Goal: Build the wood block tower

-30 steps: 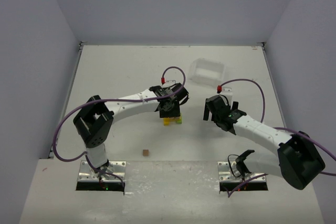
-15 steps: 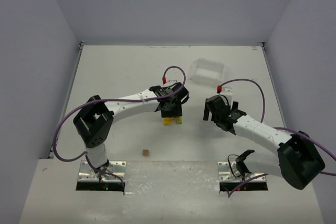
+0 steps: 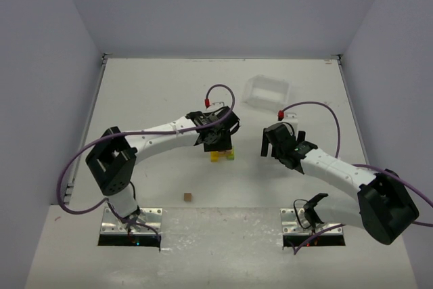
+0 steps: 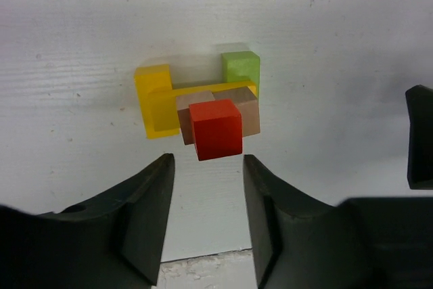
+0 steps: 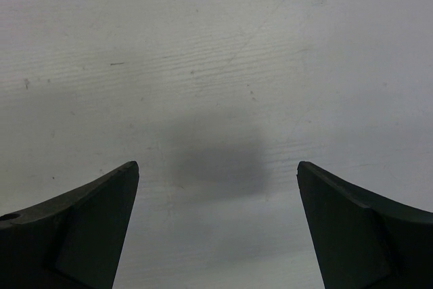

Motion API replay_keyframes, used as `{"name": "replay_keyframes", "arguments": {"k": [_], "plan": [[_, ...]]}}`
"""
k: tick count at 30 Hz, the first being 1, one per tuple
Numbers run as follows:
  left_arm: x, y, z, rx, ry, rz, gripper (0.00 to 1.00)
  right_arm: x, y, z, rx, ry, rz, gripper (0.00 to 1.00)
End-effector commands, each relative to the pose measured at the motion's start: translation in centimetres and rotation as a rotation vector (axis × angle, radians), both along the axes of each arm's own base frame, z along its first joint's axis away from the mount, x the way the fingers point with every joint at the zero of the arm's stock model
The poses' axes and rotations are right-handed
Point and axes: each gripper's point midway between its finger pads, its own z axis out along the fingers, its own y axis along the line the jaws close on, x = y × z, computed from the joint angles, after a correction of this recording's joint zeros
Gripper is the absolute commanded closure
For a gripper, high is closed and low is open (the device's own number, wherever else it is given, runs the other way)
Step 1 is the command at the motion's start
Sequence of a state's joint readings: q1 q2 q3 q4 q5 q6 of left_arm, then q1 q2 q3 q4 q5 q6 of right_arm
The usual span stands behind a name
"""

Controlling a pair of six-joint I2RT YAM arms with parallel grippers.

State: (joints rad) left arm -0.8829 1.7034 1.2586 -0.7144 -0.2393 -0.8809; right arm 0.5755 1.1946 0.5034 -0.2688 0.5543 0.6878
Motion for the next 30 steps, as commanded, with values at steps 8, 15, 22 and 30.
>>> {"name": "replay_keyframes", "arguments": {"k": [8,15,22,30], "plan": [[-0.1,3.6,6.8,-0.092,-0.213,0.044,0.18,3.1,6.7,4.3,0.209,-0.115,0.276,0.01],[1.4,8.5,5.4,-0.082,-0.237,0.199,0.00,4.1,9.7,6.1,0.281,-0.137,0.396,0.01],[2.6,13.2,3.7,-0.122,-0.262,0.327,0.00,4.5,13.4,6.5,0.346,-0.099,0.539,0.01],[1.9,15.6,2.2,-0.060,-0.240,0.359,0.00,4.3,15.0,5.7,0.326,-0.063,0.593,0.01]]}}
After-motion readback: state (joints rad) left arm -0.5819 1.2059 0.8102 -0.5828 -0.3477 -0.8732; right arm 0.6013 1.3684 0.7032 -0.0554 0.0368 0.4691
